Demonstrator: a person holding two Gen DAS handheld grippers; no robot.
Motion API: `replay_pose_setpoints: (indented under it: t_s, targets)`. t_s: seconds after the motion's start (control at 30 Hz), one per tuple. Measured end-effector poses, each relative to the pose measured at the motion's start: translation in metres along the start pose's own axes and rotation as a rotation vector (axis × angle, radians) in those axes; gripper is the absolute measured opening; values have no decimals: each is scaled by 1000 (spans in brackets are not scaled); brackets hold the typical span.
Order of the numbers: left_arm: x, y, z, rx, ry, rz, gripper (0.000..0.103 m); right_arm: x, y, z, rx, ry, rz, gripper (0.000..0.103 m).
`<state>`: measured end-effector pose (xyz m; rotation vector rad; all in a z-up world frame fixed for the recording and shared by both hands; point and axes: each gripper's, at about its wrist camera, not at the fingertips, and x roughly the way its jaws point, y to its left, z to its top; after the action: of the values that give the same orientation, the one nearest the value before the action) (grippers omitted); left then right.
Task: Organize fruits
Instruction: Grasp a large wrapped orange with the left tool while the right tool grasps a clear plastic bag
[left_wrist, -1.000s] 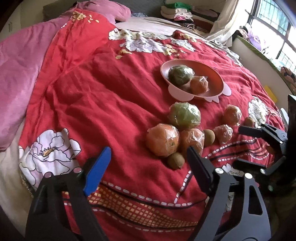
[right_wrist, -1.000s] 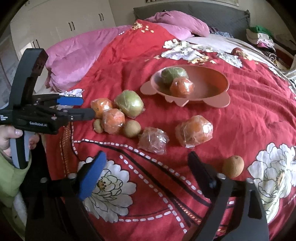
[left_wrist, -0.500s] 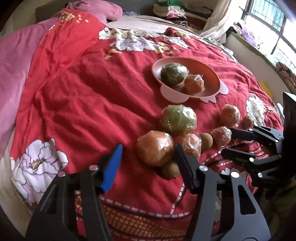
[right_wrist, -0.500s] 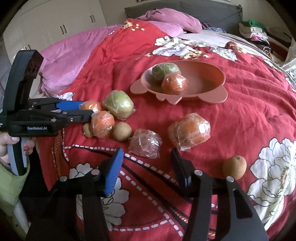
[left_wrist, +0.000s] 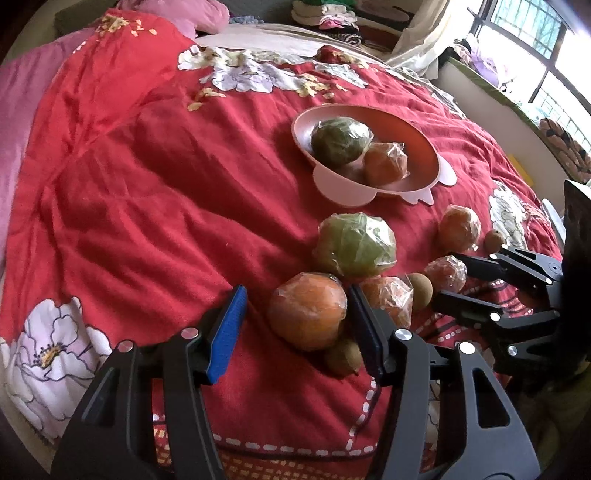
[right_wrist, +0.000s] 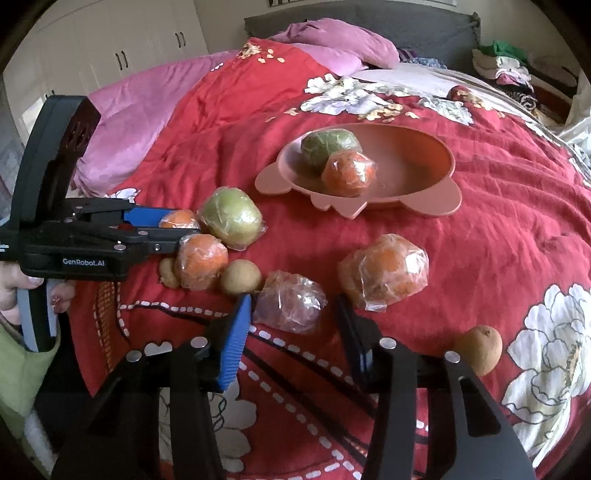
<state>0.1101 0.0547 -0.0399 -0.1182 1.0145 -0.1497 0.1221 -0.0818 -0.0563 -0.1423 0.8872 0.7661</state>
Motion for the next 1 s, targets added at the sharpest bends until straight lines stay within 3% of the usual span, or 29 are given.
replay_pose_setpoints:
  t_s: [0.17,0.3,0.4,0.7,1.0]
  targets:
    - [3,-1,1,12,4,3,48,3,-1,0,-3,1,-16,35]
    - [3,-5,1,24,5,1,35,1,-4,-2,9,-4,-4,34]
    - [4,-9,2,38,4,6,32,-2,-5,-3,18,-9,7,34]
    - [-12,-2,0,-5,-16,-20,31,-20,-2,-4,18,-43,61,34]
    - [-37,3,4,-41,-68,4,31,-37,-6,2,36,-93,84,34]
